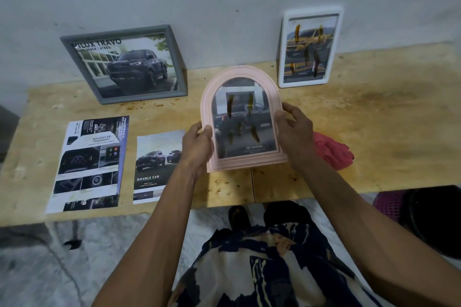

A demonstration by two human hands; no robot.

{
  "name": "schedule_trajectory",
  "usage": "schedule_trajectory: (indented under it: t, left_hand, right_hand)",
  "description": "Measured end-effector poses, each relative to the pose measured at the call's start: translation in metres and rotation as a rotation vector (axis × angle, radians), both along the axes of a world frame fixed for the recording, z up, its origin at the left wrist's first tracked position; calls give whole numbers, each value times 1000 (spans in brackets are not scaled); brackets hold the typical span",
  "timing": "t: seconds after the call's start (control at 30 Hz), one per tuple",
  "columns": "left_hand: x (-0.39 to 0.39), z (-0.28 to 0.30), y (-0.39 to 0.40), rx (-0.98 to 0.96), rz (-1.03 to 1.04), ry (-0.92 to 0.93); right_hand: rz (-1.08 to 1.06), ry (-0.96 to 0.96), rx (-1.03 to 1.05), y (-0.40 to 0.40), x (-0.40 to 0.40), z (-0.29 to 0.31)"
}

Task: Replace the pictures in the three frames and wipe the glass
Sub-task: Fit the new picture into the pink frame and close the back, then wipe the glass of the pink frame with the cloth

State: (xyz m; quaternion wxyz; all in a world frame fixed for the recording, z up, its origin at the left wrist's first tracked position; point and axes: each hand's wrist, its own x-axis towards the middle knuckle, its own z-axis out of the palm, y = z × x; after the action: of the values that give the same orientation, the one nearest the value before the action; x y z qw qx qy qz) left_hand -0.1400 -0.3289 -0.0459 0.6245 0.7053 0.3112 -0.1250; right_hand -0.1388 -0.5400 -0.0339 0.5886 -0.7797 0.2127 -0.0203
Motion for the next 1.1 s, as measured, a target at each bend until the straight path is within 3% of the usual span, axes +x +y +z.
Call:
schedule_trajectory:
  t: [0.17,0.3,0.47,0.8,1.1]
  left_hand:
    - [-3,-20,2,-13,60,46]
    - [6,-35,-5,54,53,85]
    - [17,-51,-10,170,9,122]
    - [35,-78,-16,225,-25,233]
    - [38,-81,-26,276,4,231]
  right_hand:
    - [-80,183,24,2,-2,-31]
    - [-8,247,-58,0,3,-41]
    - [100,294,-162,-8,15,-51]
    - [257,370,-314,-11,40,-75]
    - [279,392,-314,-11,48,-82]
